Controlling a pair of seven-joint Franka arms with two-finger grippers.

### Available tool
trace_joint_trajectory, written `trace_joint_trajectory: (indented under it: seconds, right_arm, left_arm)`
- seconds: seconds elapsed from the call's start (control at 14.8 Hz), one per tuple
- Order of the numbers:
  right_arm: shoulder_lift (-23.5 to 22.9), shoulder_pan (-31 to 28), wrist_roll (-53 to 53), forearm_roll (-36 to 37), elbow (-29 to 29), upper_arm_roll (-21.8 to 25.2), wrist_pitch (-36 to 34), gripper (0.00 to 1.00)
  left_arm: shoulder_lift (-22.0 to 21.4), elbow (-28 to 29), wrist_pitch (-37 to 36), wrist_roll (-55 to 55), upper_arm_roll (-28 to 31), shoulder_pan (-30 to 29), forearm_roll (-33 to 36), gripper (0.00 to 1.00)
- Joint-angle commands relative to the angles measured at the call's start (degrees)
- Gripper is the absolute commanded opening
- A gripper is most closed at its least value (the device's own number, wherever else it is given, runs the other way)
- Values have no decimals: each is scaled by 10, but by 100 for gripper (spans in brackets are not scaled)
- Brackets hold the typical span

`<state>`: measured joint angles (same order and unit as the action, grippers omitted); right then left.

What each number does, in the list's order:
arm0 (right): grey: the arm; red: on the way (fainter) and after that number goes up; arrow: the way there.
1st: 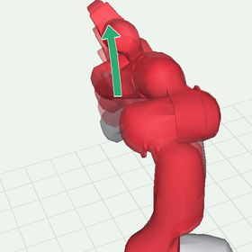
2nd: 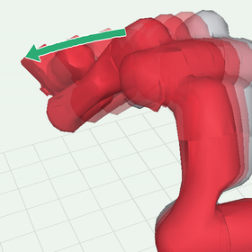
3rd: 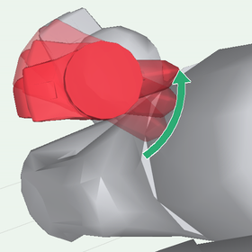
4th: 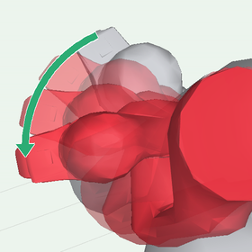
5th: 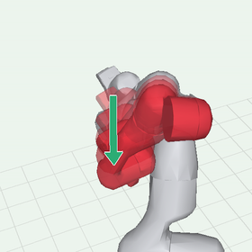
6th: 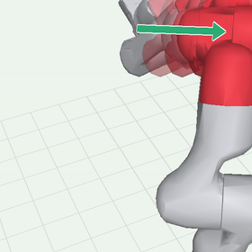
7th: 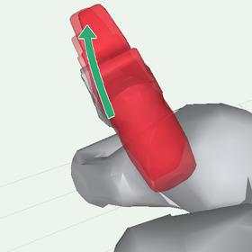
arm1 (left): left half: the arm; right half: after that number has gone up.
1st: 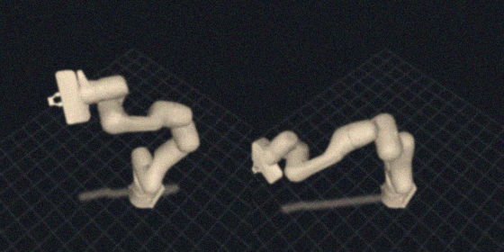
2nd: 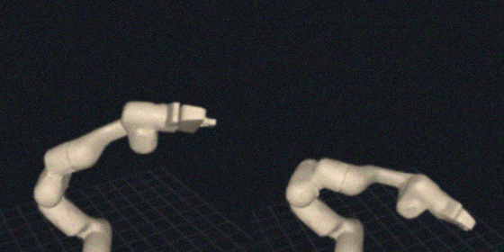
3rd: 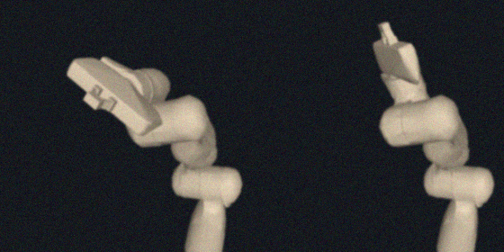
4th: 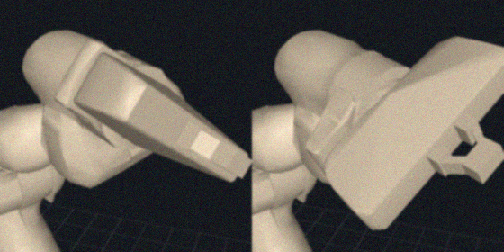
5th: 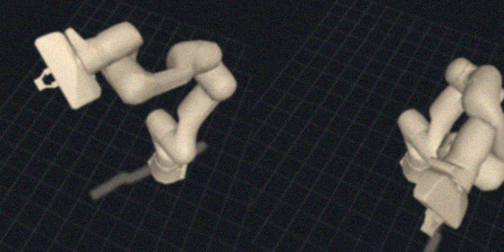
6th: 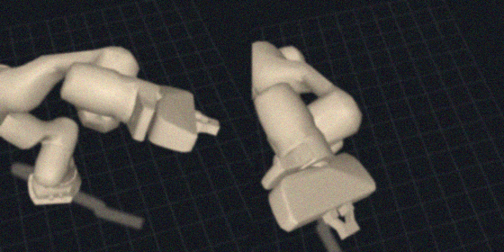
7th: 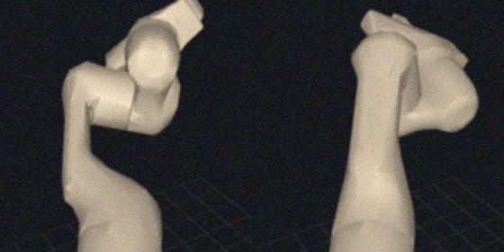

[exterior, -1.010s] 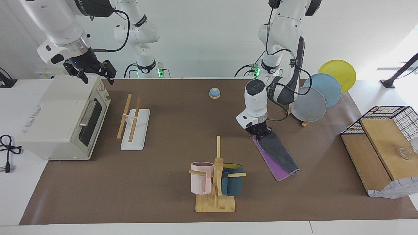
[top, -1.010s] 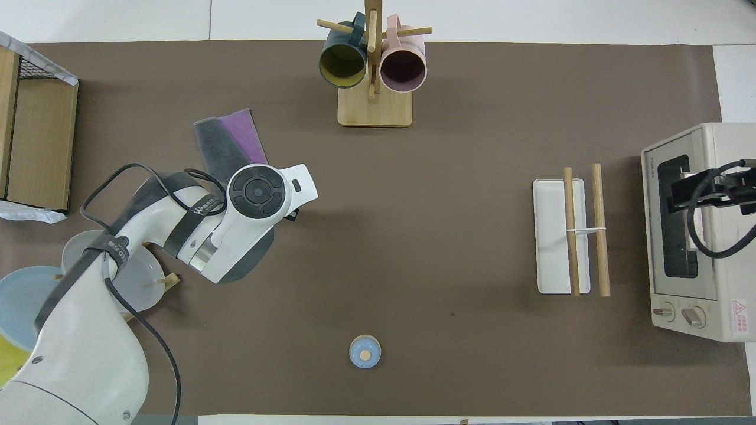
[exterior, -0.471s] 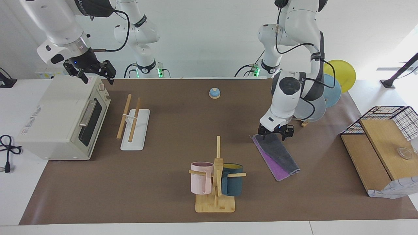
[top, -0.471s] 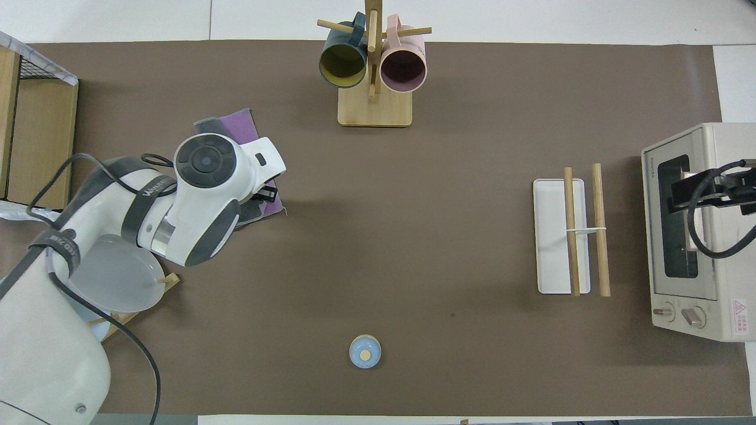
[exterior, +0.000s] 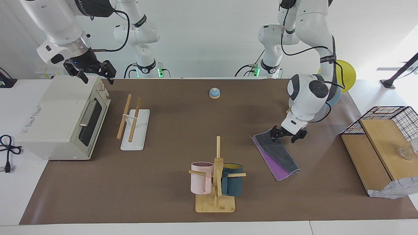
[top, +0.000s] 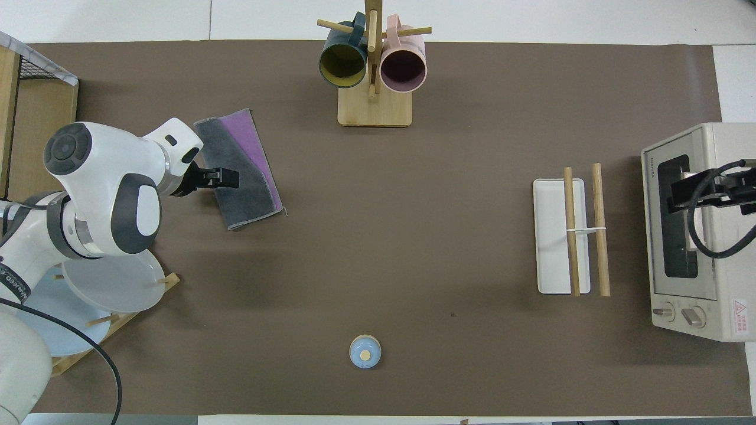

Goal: Fold towel and hang on rack
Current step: 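Raise the folded purple towel upward with the left gripper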

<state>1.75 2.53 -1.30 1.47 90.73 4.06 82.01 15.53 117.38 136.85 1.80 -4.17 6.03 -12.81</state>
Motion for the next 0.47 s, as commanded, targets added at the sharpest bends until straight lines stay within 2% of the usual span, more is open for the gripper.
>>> trace_joint_trajectory:
  seconds: [0.0, 0.27, 0.4]
  right_arm:
    - [7, -9, 10, -2, 6, -4, -4, 100]
    - [7, -9, 10, -2, 6, -4, -4, 100]
    - [7, -9, 10, -2, 6, -4, -4, 100]
  left_arm:
    - [-2, 20, 17, 28, -5, -10, -48, 100]
    - [6, 26, 17, 30, -6, -8, -87, 100]
    - [6, 27, 17, 30, -6, -7, -91, 96]
